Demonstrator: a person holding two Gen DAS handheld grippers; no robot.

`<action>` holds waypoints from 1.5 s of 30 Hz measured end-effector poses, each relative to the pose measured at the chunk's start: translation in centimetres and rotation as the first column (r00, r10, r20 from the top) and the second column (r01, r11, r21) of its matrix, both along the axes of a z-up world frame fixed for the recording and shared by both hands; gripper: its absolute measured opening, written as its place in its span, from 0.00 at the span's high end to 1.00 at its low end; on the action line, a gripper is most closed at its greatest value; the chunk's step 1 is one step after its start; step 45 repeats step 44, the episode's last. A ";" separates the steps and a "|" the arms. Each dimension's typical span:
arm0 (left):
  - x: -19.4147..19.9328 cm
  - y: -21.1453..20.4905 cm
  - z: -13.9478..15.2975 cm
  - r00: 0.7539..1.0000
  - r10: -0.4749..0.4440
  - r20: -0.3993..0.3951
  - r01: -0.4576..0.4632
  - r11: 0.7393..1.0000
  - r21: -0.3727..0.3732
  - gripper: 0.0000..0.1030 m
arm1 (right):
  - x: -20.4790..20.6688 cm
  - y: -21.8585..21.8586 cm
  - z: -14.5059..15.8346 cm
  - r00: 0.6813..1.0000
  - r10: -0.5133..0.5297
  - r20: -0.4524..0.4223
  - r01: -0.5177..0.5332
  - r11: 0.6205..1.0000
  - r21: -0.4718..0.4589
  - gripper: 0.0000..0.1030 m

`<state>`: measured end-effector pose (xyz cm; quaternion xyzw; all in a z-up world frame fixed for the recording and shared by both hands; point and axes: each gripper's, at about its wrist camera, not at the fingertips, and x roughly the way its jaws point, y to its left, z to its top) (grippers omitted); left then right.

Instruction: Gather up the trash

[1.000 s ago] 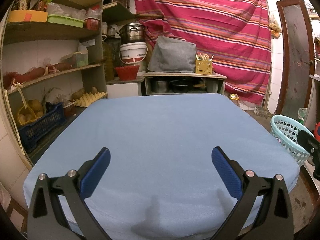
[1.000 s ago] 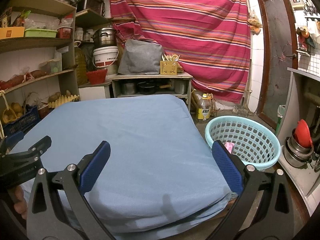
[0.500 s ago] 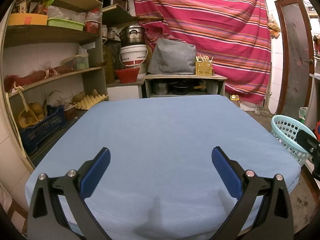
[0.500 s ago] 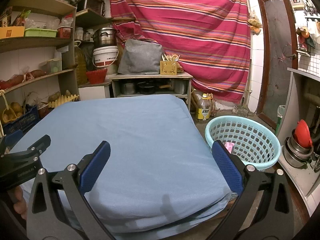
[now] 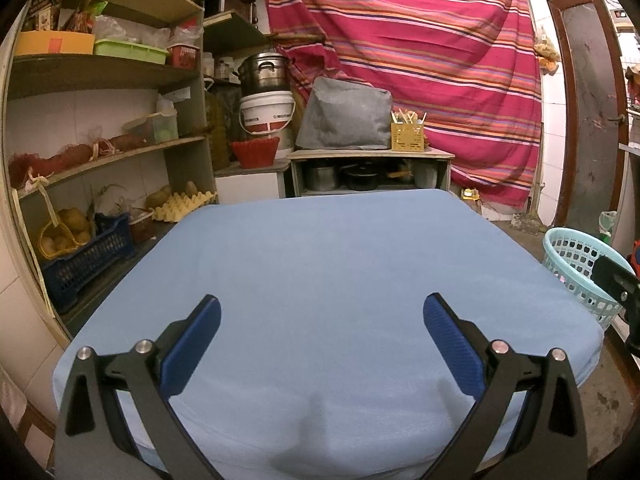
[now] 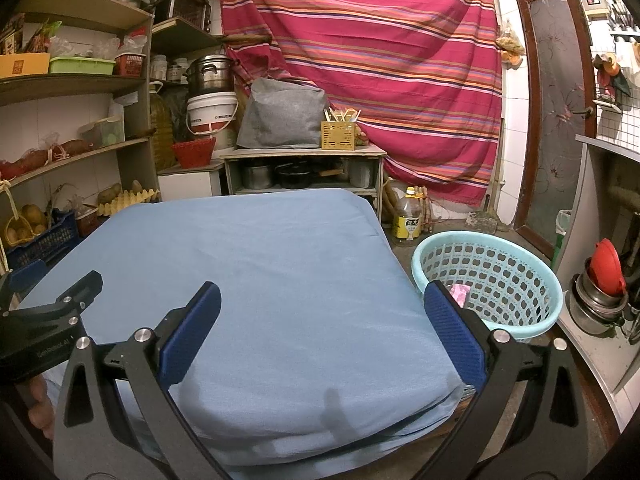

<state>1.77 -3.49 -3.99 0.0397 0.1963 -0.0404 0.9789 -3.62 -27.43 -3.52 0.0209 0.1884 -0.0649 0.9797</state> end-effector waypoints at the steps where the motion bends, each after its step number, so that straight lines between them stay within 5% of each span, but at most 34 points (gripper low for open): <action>1: 0.1 0.1 0.0 1.000 0.000 0.001 0.000 1.000 0.001 0.04 | 0.0 0.0 0.0 1.000 0.000 0.001 0.000 1.000 0.000 0.04; 45: 1.0 3.0 0.1 1.000 -0.006 -0.002 0.006 1.000 0.010 0.04 | 0.2 0.7 0.1 1.000 0.001 -0.003 -0.001 1.000 0.001 0.04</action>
